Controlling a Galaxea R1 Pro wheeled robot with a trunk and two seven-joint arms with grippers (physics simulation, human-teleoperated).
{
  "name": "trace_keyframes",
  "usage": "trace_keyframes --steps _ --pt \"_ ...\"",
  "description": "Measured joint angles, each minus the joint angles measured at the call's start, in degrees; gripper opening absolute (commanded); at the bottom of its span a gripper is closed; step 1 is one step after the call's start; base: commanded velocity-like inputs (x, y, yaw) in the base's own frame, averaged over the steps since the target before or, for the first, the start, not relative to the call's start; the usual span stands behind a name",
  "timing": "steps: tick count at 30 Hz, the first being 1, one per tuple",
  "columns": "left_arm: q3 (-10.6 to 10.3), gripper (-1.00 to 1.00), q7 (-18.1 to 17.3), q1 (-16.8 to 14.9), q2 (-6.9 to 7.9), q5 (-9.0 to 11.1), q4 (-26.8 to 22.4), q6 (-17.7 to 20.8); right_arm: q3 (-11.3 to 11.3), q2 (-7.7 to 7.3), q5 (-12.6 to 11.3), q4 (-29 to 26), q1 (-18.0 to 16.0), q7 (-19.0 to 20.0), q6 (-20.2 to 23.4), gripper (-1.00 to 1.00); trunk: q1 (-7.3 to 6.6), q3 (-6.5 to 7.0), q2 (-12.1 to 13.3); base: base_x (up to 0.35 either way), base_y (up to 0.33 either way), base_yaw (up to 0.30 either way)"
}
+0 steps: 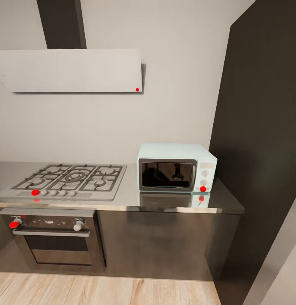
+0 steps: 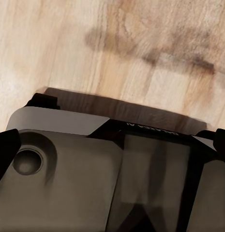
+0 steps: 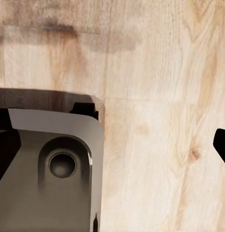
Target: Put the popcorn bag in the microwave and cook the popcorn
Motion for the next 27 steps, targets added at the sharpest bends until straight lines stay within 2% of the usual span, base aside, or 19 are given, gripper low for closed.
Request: trace_keyframes --steps 4,6,7,8,9,11,12,14,15,16,17,19,20,21,22,24,26,27 --pt "0.0 1.00 0.0 0.0 0.00 0.0 0.0 0.0 0.4 0.15 1.2 -0.1 0.0 0.0 0.1 1.00 0.00 0.00 0.0 0.000 0.000 0.000" --pt "0.0 1.00 0.1 0.0 0.00 0.1 0.0 0.0 0.3 0.66 4.1 -0.6 0.0 0.1 0.1 1.00 0.00 0.00 0.0 0.000 0.000 0.000" --pt "0.0 1.00 0.1 0.0 0.00 0.1 0.0 0.0 0.3 1.03 4.7 -0.8 0.1 0.1 0.2 1.00 0.00 0.00 0.0 0.000 0.000 0.000" --pt "0.0 1.00 0.1 0.0 0.00 0.1 0.0 0.0 0.3 2.05 5.7 -1.6 0.2 0.2 0.4 1.00 0.00 0.00 0.0 0.000 0.000 0.000" --pt "0.0 1.00 0.1 0.0 0.00 0.0 0.0 0.0 0.3 4.06 6.7 -4.2 0.0 0.3 1.0 1.00 0.00 0.01 0.0 0.000 0.000 0.000" --pt "0.0 1.00 0.1 0.0 -0.01 0.1 0.0 0.0 0.3 9.02 7.4 -14.3 -0.3 0.5 4.9 1.00 0.00 0.01 0.0 0.000 0.000 0.000" --pt "0.0 1.00 0.1 0.0 -0.01 0.1 0.0 0.0 0.3 10.93 7.5 -18.8 -0.3 0.5 6.8 1.00 0.00 0.01 0.0 0.000 0.000 0.000" --pt "0.0 1.00 0.1 0.0 -0.01 0.1 0.0 0.0 0.4 14.20 7.5 -28.7 -0.4 0.7 11.4 1.00 0.00 0.01 0.0 0.000 0.000 0.000" --pt "0.0 1.00 0.1 0.0 -0.01 0.1 0.0 0.0 0.9 15.20 7.5 -32.6 -0.4 1.3 13.1 1.00 0.00 0.01 0.0 0.000 0.000 0.000" --pt "0.0 1.00 0.1 0.0 -0.01 0.1 0.0 0.0 2.7 16.39 7.4 -37.8 -0.3 3.2 15.3 1.00 0.00 0.01 0.0 0.000 0.000 0.000" --pt "0.0 1.00 0.1 0.0 -0.01 0.1 0.0 0.0 4.4 16.93 7.2 -41.0 -0.4 5.3 16.7 1.00 0.00 0.01 0.0 0.000 0.000 0.000" --pt "0.0 1.00 0.1 0.0 -0.01 0.1 0.0 0.0 8.2 17.54 6.9 -46.8 -0.4 10.6 19.7 1.00 0.00 0.01 0.0 0.000 0.000 0.000" --pt "0.0 1.00 0.1 0.0 -0.01 0.1 0.0 0.0 10.7 17.96 6.7 -51.9 -0.7 15.1 23.0 1.00 0.00 0.02 0.0 0.000 0.000 0.000" --pt "0.0 1.00 0.1 0.0 -0.01 0.1 0.0 0.0 12.1 18.06 6.7 -56.1 -1.5 17.6 26.1 1.00 0.00 0.02 0.0 0.000 0.000 0.000" --pt "0.0 1.00 0.1 0.0 -0.01 0.1 0.0 0.0 12.9 18.06 6.7 -58.8 -2.3 18.7 28.2 1.00 0.00 0.01 0.0 0.000 0.000 0.000" --pt "0.0 1.00 0.1 0.0 -0.01 0.1 0.0 0.0 15.1 18.07 5.0 -65.1 -5.6 20.2 33.7 1.00 0.00 0.02 0.0 0.000 0.000 0.000" --pt "0.0 1.00 0.1 0.0 -0.01 0.1 0.0 0.0 16.9 18.07 1.3 -69.6 -9.6 20.6 39.2 1.00 0.00 0.02 0.0 0.000 0.000 0.000" --pt "0.0 1.00 0.1 0.0 -0.01 0.1 0.0 0.0 17.2 18.07 0.6 -70.4 -10.7 20.7 40.5 1.00 0.00 0.01 0.0 0.000 0.000 0.000"
